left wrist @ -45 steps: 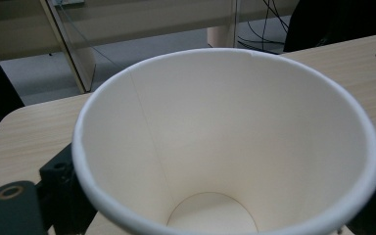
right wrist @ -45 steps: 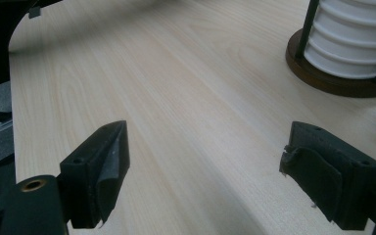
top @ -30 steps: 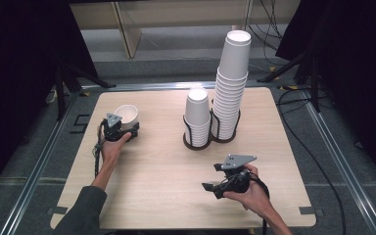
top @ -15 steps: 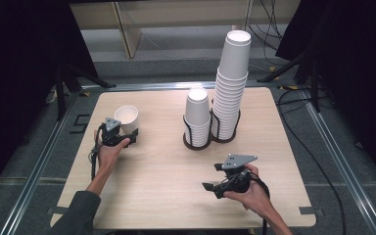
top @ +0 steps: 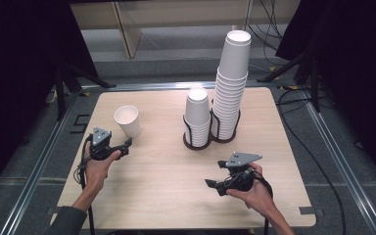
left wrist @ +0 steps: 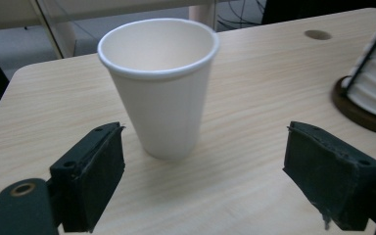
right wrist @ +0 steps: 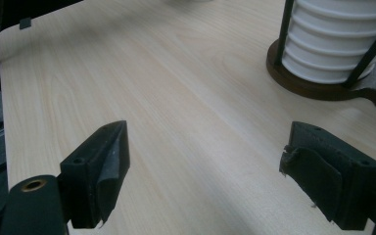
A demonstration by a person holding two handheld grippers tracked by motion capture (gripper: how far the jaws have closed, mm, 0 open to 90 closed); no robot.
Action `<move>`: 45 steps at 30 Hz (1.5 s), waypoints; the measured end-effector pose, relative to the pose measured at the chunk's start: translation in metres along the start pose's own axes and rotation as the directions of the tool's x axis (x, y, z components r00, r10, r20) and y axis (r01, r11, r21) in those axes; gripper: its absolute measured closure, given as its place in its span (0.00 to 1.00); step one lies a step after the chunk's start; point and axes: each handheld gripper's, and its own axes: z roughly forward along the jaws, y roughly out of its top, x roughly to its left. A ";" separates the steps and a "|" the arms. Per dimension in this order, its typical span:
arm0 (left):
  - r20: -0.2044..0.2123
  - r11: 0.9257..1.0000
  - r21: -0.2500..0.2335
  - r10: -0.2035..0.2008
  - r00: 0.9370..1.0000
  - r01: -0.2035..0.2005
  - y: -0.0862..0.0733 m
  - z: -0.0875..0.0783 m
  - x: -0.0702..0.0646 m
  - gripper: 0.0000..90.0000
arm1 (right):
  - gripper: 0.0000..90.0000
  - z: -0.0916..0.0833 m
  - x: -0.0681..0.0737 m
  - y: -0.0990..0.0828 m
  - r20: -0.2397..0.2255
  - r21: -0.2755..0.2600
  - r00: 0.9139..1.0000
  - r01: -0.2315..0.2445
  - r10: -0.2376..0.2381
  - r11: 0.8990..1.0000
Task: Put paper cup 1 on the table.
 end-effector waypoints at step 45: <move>0.220 0.998 -0.039 0.049 0.974 -0.042 -0.047 -0.077 -0.083 0.16 | 0.19 -0.015 -0.016 -0.001 0.108 -0.079 0.990 -0.078 0.086 0.994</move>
